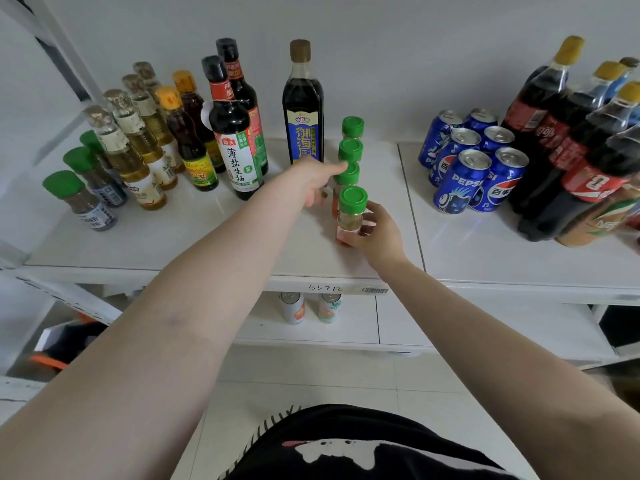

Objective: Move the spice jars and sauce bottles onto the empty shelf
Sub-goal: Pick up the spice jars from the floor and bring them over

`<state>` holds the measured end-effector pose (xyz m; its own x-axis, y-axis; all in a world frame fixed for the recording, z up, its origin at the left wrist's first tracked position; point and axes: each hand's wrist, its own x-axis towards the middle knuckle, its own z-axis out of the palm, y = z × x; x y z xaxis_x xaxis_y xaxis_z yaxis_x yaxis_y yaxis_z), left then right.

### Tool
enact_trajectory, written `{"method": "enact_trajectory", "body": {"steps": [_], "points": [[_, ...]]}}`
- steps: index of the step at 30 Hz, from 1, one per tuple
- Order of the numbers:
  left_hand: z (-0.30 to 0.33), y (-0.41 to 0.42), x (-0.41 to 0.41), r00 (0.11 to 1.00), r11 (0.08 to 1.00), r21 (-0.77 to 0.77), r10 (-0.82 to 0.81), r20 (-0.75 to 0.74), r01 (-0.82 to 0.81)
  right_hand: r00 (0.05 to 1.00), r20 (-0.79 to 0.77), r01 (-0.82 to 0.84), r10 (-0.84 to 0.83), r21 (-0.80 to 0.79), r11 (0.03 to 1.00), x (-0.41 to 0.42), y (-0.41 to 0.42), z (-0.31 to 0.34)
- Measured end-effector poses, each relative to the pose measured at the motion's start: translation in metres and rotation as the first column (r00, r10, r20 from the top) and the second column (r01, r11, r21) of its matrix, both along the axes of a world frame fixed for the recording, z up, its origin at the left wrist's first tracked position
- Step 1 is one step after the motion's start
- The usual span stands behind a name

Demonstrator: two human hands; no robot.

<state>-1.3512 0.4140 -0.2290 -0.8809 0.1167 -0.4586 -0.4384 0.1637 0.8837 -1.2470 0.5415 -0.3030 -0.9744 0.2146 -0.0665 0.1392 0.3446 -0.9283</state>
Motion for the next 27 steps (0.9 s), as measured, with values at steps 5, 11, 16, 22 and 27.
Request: {"method": "enact_trajectory", "body": {"steps": [5,11,16,22,27], "points": [[-0.006,0.001,-0.006,0.999,0.999,0.039,0.027,-0.026,-0.026,0.999,0.009,-0.034,0.034,0.058,0.998,-0.004,0.000,0.000],[0.002,0.002,0.009,0.999,0.999,0.029,0.029,-0.030,-0.028,1.000,-0.003,-0.006,0.006,0.078,0.997,-0.006,-0.007,0.000],[-0.001,0.000,0.011,1.000,0.999,0.038,0.017,-0.021,-0.016,1.000,-0.018,0.017,-0.015,0.081,0.997,-0.003,-0.010,0.000],[0.001,-0.011,0.022,0.999,0.999,-0.033,0.002,-0.033,-0.003,0.998,-0.022,0.052,-0.051,0.052,0.997,0.010,-0.008,0.005],[0.003,-0.038,0.061,0.984,0.991,-0.006,0.133,-0.119,-0.134,0.996,-0.067,0.059,-0.058,0.020,0.998,0.045,0.000,0.015]]}}
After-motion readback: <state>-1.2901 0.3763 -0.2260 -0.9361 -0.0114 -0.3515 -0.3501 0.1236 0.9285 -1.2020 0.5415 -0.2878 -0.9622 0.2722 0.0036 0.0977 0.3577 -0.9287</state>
